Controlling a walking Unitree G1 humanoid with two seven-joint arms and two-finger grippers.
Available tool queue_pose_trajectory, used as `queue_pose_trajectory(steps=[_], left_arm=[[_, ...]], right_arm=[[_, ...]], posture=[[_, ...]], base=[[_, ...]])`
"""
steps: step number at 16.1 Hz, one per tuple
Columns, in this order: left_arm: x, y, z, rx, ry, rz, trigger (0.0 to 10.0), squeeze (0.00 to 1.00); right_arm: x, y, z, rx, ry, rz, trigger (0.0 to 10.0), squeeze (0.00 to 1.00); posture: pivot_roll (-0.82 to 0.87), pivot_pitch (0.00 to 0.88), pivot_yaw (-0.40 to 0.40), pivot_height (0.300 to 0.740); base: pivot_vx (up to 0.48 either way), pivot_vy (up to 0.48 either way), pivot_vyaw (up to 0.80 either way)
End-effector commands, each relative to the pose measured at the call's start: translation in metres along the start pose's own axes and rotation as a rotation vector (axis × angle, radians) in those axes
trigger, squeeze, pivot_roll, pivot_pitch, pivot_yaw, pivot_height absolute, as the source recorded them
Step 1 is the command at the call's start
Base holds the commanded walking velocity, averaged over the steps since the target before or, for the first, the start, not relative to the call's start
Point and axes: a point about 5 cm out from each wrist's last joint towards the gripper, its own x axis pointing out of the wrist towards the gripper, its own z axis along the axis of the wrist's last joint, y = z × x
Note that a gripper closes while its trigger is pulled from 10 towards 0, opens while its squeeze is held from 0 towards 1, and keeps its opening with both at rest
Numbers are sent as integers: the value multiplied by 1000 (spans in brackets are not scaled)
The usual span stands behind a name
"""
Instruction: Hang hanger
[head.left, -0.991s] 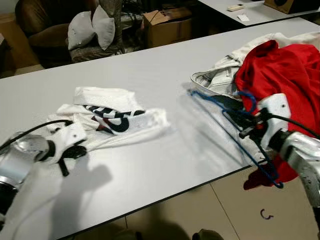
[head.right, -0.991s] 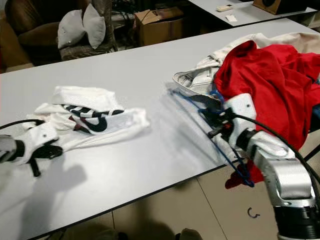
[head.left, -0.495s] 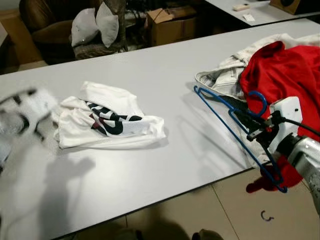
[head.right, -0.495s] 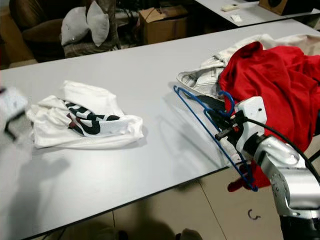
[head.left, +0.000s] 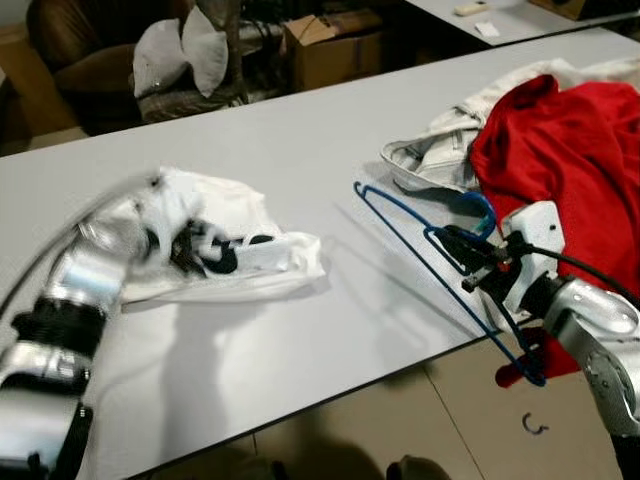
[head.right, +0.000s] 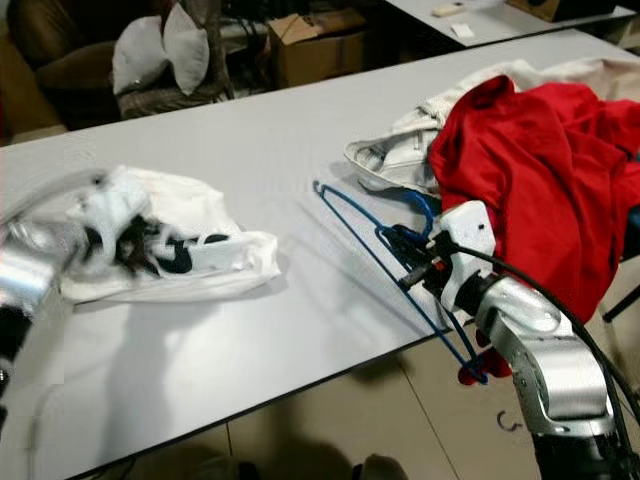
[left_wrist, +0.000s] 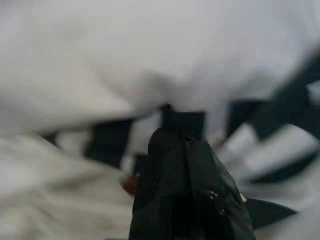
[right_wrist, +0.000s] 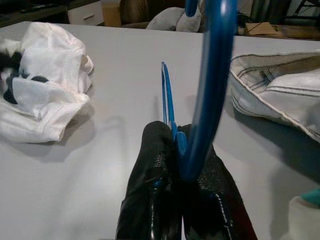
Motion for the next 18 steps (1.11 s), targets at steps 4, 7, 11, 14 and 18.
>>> queue_pose_trajectory(steps=[4,7,11,14,18], left_arm=[[19,-10,5,-31,-6,-3,10000,0],[37,-29,32,-33,-63,-63,10000,0],[42,-54,123,-101,-487,-103,10000,0],[23,-36,154,-71,-662,-41,10000,0],[23,-10,103,169,-454,12,10000,0]], right_arm=[[6,31,-5,-69,106,303,10000,0],[-4,51,-2,-73,147,499,10000,0],[-14,74,4,-26,131,662,10000,0],[-9,58,16,-67,46,477,10000,0],[-20,50,11,-89,92,416,10000,0]], posture=[[-145,0,85,740],[-155,0,90,740],[-167,0,95,740],[-181,0,107,740],[-176,0,101,740]], base=[[0,0,0],[0,0,0],[0,0,0],[0,0,0],[0,0,0]])
